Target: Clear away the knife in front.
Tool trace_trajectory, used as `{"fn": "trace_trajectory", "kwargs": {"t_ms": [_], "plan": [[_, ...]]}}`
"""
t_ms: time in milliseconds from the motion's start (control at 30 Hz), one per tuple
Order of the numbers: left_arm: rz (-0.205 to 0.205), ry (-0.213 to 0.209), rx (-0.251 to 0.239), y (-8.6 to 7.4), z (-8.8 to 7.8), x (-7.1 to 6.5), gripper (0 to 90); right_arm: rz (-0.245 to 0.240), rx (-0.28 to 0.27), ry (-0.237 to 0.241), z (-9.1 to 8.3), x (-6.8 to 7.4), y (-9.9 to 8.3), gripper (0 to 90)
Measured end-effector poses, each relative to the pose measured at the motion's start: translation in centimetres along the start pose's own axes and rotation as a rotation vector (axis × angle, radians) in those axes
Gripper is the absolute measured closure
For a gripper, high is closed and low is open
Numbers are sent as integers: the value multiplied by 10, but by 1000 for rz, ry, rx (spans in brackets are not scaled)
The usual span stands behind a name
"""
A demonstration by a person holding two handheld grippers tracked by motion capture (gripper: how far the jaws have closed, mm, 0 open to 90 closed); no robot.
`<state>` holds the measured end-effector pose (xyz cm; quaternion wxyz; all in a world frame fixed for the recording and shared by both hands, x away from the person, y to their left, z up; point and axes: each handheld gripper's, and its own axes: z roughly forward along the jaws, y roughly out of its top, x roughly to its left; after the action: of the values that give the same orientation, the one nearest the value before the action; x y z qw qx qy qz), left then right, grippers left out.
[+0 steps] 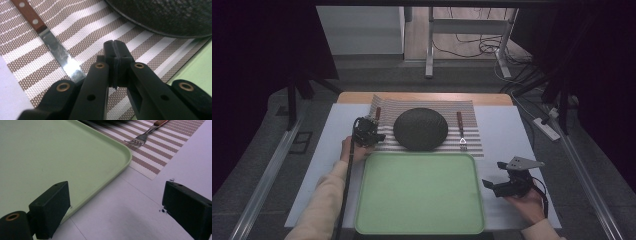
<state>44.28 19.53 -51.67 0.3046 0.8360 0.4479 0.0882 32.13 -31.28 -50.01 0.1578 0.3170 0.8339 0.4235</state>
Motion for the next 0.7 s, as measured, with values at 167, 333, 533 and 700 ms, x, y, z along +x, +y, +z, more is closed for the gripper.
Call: {"fn": "trace_trajectory", "kwargs": {"t_ms": [167, 333, 533, 700], "plan": [[-20, -11, 26, -5, 4, 4, 889, 4, -8, -1, -1, 0, -1, 77], [-36, -17, 40, -9, 6, 8, 889, 6, -4, 0, -2, -2, -1, 77], [-41, -16, 40, -11, 5, 11, 889, 2, -4, -4, -2, -1, -1, 77], [-46, -10, 48, -14, 2, 13, 889, 2, -8, -4, -3, -1, -1, 77]]}}
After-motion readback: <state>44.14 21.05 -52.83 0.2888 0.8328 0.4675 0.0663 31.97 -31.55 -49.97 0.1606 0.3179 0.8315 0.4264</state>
